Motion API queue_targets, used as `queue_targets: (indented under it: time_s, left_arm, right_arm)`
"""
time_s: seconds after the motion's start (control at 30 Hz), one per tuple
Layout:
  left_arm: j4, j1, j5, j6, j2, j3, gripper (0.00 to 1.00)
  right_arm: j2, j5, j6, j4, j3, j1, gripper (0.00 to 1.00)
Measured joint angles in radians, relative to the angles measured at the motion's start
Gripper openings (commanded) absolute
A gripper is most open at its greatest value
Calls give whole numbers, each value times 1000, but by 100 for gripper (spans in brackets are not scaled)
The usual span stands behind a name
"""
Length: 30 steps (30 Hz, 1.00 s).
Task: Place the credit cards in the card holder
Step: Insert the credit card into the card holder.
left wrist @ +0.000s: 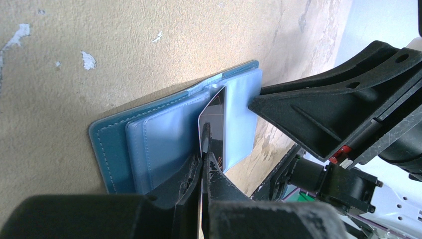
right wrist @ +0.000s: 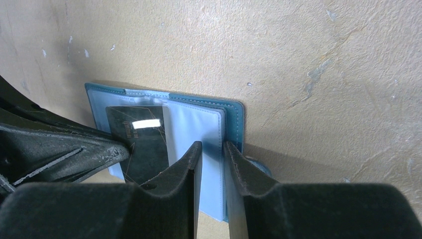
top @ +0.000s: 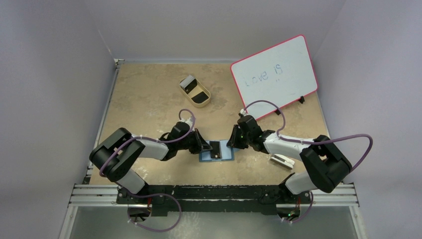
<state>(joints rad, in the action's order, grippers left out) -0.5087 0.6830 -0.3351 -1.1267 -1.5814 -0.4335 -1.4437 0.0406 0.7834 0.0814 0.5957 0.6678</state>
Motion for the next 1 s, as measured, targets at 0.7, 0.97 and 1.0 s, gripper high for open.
queue_targets:
  time_s: [0.7, 0.97, 1.0]
  left_arm:
    - [-33, 41, -8, -12, -119, -89, 0]
    - [-124, 70, 10, -68, -177, -98, 3]
    - [-134, 73, 20, -72, -180, -98, 6]
  right_arm:
    - [3, 1, 0, 1, -1, 1, 25]
    - [10, -3, 2, 15, -11, 1, 25]
    - [12, -9, 2, 14, -11, 0, 25]
